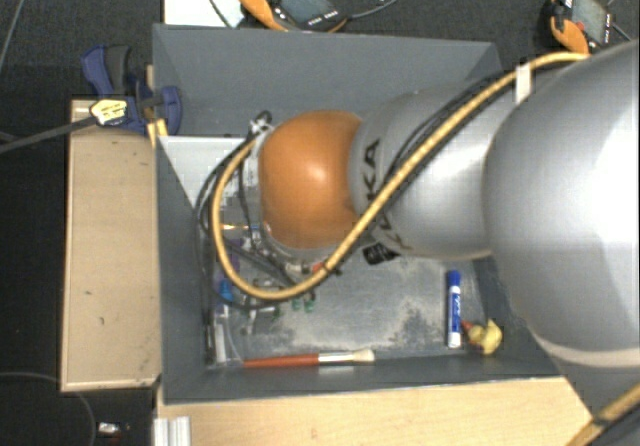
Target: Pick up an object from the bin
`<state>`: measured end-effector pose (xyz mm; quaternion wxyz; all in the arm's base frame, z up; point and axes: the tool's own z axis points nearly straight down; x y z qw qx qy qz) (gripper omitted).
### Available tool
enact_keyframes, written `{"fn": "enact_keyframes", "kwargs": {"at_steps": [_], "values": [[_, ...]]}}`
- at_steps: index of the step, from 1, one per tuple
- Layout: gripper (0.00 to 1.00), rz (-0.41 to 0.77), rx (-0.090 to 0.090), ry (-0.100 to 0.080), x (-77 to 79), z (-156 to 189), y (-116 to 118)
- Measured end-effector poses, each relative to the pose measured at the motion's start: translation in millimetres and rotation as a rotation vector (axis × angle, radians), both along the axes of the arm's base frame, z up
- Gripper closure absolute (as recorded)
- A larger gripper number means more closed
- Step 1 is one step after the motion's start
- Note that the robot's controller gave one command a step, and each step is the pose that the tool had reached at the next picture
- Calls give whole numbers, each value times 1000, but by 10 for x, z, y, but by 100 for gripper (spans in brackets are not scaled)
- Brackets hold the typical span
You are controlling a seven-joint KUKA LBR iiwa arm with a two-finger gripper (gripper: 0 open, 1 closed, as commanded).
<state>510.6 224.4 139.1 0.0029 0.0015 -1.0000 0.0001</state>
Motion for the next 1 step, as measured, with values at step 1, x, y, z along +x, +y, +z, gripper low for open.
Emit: {"fn": "enact_keyframes", "kwargs": {"at_steps": [1], "values": [[0,-7,2,-7,25,39,-10]]}}
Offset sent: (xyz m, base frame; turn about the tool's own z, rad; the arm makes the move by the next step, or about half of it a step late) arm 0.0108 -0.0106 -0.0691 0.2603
